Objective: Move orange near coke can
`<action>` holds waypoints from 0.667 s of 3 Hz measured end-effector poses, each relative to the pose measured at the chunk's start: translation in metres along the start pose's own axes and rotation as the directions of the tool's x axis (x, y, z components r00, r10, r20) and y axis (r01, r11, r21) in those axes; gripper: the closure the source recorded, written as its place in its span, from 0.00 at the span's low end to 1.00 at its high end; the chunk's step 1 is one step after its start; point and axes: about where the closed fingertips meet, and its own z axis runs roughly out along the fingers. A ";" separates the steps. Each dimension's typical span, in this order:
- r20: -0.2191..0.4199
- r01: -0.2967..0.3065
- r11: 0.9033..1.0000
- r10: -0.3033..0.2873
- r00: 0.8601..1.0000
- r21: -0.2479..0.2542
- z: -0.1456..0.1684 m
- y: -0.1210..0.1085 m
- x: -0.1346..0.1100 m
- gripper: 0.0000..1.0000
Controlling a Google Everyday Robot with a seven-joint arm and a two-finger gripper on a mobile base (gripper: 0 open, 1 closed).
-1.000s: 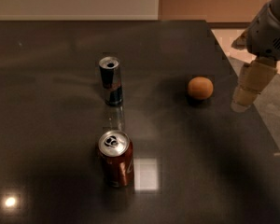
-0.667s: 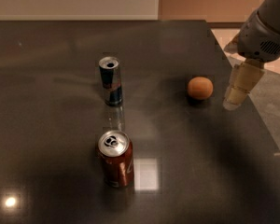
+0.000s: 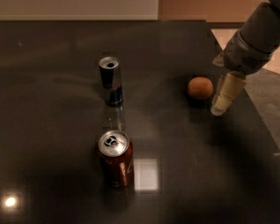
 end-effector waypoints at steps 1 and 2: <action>0.014 -0.010 1.000 0.011 1.000 -0.022 0.021 -0.010 0.001 0.00; 0.035 -0.024 0.999 0.025 0.999 -0.043 0.033 -0.017 -0.001 0.00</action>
Offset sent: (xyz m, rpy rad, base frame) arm 0.0306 0.0069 -0.0400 0.0815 0.0570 -0.0166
